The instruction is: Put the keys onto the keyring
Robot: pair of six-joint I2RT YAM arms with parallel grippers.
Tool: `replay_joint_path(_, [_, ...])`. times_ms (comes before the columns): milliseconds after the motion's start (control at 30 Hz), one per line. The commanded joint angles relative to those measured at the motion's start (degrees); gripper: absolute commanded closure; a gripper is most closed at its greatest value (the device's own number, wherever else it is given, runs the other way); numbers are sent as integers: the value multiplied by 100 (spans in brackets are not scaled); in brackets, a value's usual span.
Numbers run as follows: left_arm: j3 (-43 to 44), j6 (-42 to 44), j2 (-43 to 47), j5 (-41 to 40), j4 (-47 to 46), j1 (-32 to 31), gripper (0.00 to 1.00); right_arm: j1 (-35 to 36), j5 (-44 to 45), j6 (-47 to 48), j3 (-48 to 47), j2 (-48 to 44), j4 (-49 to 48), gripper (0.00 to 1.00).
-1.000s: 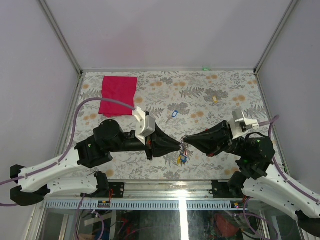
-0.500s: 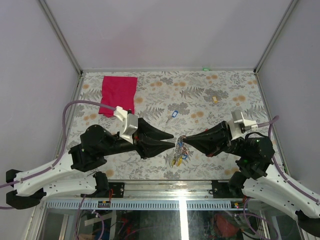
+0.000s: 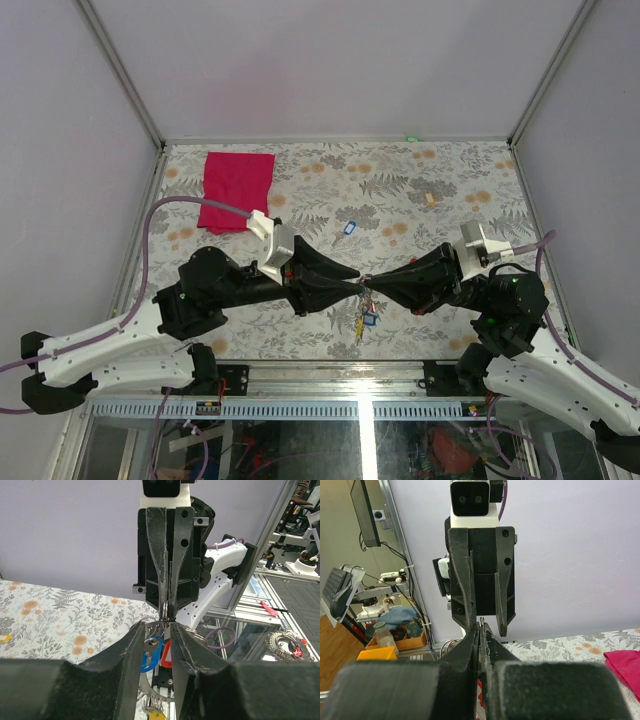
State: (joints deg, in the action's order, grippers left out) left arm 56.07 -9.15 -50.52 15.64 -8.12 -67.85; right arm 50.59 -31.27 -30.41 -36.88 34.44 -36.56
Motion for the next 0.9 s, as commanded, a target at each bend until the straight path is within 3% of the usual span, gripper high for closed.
replay_joint_path(0, [18, -34, -58, 78, -502, -34, 72, 0, -120, 66, -320, 9, -387, 100])
replay_joint_path(200, [89, -35, -186, 182, -477, -30, 79, 2, -125, 69, -319, -4, -381, 100])
replay_joint_path(367, [185, -26, -294, 328, -367, -28, 99, -1, -114, 109, -335, -37, -278, 100])
replay_joint_path(467, [313, 26, -323, 378, -91, -34, 100, 1, -70, 293, -391, -111, 1, 97])
replay_joint_path(633, [839, 314, -412, 390, 1168, -33, 100, 1, 48, 1088, -721, -394, 1264, 76])
replay_joint_path(867, [2101, 902, -899, 241, 3549, -30, 100, -3, 197, 1946, -1106, -707, 3225, 65])
